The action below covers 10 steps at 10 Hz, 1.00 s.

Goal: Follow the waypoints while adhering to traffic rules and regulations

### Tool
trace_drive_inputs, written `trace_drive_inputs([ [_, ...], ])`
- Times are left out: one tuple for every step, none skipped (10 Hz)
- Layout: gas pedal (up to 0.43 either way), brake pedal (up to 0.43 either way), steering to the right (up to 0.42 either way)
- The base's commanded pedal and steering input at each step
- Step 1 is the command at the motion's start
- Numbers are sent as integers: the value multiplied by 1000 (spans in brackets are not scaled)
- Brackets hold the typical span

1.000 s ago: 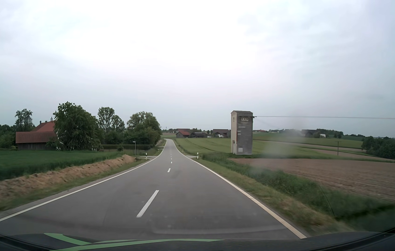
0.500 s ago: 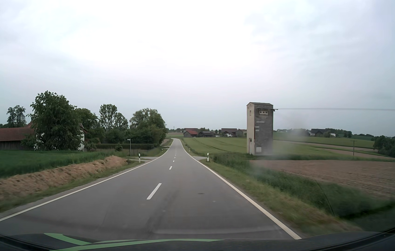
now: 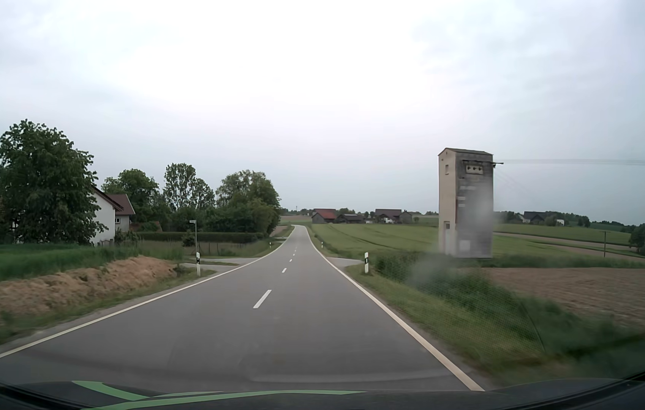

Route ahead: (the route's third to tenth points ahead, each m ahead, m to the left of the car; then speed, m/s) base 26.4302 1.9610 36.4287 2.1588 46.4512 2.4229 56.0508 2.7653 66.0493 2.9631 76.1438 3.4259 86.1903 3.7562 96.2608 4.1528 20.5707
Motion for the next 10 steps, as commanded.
trace_drive_inputs([
  [87,0,-14],
  [98,0,-14],
  [98,0,-14],
  [98,0,-12],
  [98,0,-10],
  [98,0,-7],
  [98,0,-5],
  [98,0,-5],
  [98,0,-3],
  [98,0,-2],
])
